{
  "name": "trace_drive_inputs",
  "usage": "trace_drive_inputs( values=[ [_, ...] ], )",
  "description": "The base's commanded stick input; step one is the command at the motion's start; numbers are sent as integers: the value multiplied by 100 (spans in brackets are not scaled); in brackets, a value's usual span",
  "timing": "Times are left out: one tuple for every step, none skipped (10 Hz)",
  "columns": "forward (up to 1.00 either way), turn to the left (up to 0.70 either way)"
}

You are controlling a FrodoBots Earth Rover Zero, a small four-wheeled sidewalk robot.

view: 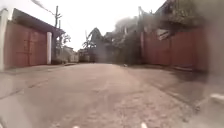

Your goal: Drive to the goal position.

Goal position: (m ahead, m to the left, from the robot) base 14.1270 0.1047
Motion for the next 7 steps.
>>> trace_drive_inputs(
  values=[
    [100,0],
    [100,0],
    [100,0],
    [100,0],
    [100,0],
    [100,0],
    [100,0]
  ],
)
